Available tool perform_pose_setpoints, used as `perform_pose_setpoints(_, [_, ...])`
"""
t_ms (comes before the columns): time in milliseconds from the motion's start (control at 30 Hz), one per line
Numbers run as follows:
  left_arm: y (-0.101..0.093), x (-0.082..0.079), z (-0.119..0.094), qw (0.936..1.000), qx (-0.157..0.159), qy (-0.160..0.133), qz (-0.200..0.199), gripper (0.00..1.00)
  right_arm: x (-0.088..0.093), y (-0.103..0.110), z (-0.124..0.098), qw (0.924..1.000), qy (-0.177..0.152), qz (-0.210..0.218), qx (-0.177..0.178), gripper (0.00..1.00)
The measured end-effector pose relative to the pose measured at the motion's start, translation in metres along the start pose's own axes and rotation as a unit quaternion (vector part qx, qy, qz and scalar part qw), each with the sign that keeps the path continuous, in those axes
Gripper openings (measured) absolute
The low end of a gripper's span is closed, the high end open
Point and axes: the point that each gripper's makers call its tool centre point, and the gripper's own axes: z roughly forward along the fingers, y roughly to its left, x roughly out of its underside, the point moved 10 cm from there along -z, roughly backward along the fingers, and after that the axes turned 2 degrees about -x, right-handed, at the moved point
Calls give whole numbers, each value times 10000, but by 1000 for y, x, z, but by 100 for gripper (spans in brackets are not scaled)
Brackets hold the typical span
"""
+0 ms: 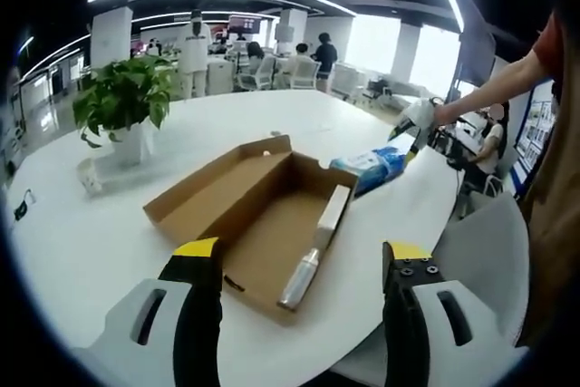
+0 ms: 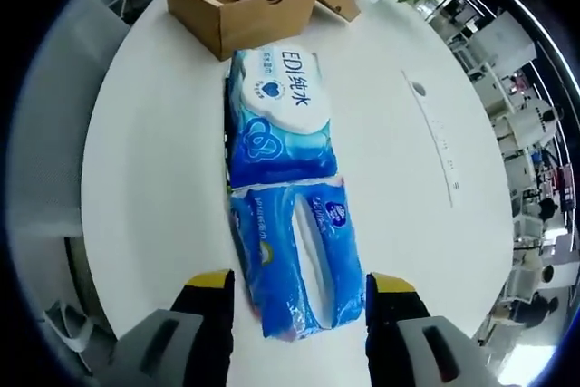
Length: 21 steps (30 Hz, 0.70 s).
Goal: Operate the shoe box by opening the lid, removing the specified soft item, and placing it in the target area until the item is outside and the box remains undamaged.
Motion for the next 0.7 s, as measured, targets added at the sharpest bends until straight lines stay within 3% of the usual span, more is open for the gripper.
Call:
perform_pose_setpoints(233, [1, -2, -1, 9999, 34, -120, -61, 71, 1, -3, -15, 9960, -392, 785, 175, 56])
perform_pose_setpoints(367, [3, -2, -2, 9998, 39, -187, -101, 71, -2, -6, -22, 9837, -864, 1545, 307, 56])
perform_pose_setpoints(467, [3, 0, -2, 9997, 46, -203, -120, 71, -5, -6, -28, 9681, -1264, 2129, 382, 56])
perform_pose_setpoints(600, [3, 1, -2, 9996, 64, -223, -140, 71, -10, -5, -33, 9514, -1632, 2578, 422, 56])
perform_pose_setpoints(700, [3, 1, -3, 9996, 67, -242, -143, 71, -12, -1, -35, 9460, -1721, 2713, 431, 57])
